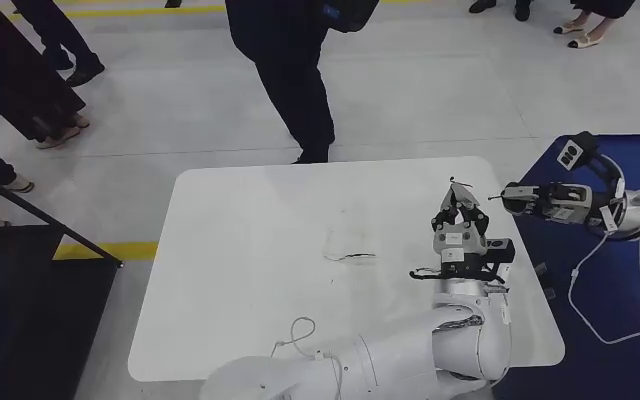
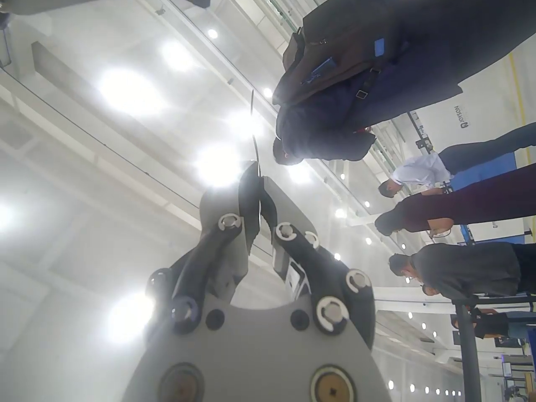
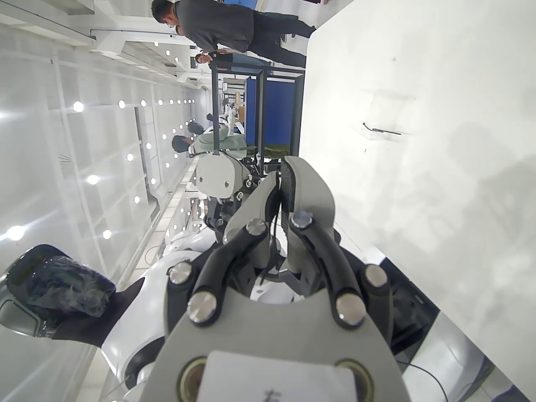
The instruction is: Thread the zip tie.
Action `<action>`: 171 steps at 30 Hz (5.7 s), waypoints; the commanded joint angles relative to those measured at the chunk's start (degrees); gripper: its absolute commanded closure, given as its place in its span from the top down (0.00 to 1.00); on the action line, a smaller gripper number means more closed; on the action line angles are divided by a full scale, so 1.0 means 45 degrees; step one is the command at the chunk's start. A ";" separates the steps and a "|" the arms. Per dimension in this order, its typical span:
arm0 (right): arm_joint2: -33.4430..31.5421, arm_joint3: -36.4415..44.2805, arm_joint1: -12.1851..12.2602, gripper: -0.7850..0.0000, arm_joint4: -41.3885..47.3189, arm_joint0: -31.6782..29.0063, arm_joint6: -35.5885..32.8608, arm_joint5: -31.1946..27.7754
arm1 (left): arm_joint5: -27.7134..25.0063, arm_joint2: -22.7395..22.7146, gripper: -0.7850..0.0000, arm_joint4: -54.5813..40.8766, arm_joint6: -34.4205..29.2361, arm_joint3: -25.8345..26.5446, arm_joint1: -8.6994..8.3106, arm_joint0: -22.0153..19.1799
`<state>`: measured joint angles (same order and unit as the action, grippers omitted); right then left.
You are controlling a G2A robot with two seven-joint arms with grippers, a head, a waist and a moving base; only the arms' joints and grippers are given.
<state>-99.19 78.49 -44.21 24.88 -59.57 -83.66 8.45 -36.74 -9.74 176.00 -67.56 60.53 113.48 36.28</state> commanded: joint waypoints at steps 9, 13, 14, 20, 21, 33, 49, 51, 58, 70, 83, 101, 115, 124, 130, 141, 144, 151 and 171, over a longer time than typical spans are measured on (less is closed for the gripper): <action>0.0033 0.0422 -0.0012 0.00 0.0631 -0.0589 0.0708 -0.0267 | -0.0419 0.0000 0.00 0.0000 0.1557 0.0542 -0.0178 -0.0004; -0.0018 0.0633 0.0000 0.00 0.0859 -0.0815 0.1032 -0.0335 | -0.0651 0.0000 0.00 0.0000 0.1705 0.0692 -0.0212 0.0002; -0.0026 0.0687 0.0010 0.00 0.0868 -0.0845 0.1060 -0.0298 | -0.0677 0.0000 0.00 0.0000 0.1724 0.0737 -0.0229 0.0019; 0.0076 0.1005 0.0066 0.00 0.0723 -0.1002 0.1214 -0.0190 | -0.0423 0.0000 0.00 0.0000 0.1540 0.1066 -0.0369 0.0131; 0.0078 0.1021 0.0074 0.00 0.0723 -0.1006 0.1266 -0.0178 | -0.0412 0.0000 0.00 0.0000 0.1522 0.1114 -0.0402 0.0130; 0.0115 0.1060 0.0105 0.00 0.0755 -0.1009 0.1417 -0.0069 | -0.0830 0.0000 0.00 0.0000 0.1736 0.1290 -0.0662 0.0087; 0.0115 0.1060 0.0105 0.00 0.0755 -0.1009 0.1417 -0.0069 | -0.0568 0.0000 0.00 0.0000 0.2161 0.1361 -0.0662 -0.0100; 0.0115 0.1060 0.0105 0.00 0.0755 -0.1009 0.1417 -0.0069 | -0.0555 0.0000 0.00 0.0000 0.2168 0.1344 -0.0653 -0.0114; 0.0115 0.1060 0.0105 0.00 0.0755 -0.1009 0.1417 -0.0069 | -0.0425 0.0000 0.00 0.0000 0.2247 0.1379 -0.0645 -0.0065; 0.0115 0.1060 0.0105 0.00 0.0755 -0.1009 0.1417 -0.0069 | -0.0350 0.0000 0.00 0.0000 0.1873 0.1419 -0.0747 0.0224; 0.0143 0.1241 0.0082 0.00 0.0846 -0.1187 0.1828 -0.0173 | -0.0425 0.0000 0.00 0.0000 0.2847 0.1152 -0.0588 0.0004; 0.0701 0.0839 0.0227 0.00 0.1149 -0.0923 0.1289 0.1491 | -0.0328 0.0000 1.00 0.0000 0.2718 0.0736 -0.0343 0.0076; 0.1728 -0.0622 0.0255 0.00 0.1510 0.0357 0.0653 0.3357 | 0.1274 -0.1126 1.00 -0.0508 0.2674 0.1195 -0.0566 0.0989; 0.1746 -0.1005 0.0340 0.00 0.2543 0.0646 0.1121 0.3825 | 0.2666 -0.3644 1.00 -0.3488 0.5501 0.3295 -0.0847 0.2065; 0.2208 -0.1425 0.0506 0.00 0.3492 0.0902 0.1300 0.4005 | 0.4150 -0.6631 1.00 -0.8078 0.9029 0.5345 -0.1299 0.3939; 0.2314 -0.0970 0.0540 0.00 0.4713 0.0412 0.1447 0.4153 | 0.3780 -0.7568 1.00 -1.3390 1.0118 0.5579 -0.1396 0.4376; 0.2488 -0.0857 0.0669 0.00 0.5615 0.0330 0.1820 0.4526 | 0.3980 -0.8371 1.00 -1.7618 1.0456 0.5366 -0.1407 0.4388; 0.2810 -0.0902 0.0917 0.00 0.7008 0.0387 0.2450 0.5155 | 0.3864 -0.9195 1.00 -2.2426 1.1091 0.4650 -0.1477 0.4267; 0.2449 0.0113 0.0891 0.00 0.7643 -0.0507 0.3280 0.5167 | 0.4878 -0.9121 0.21 -2.3770 1.1402 0.3254 -0.1470 0.3573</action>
<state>-88.06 78.86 -40.20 59.22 -61.70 -68.99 31.71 -14.86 -50.87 69.18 -16.37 75.41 106.83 52.54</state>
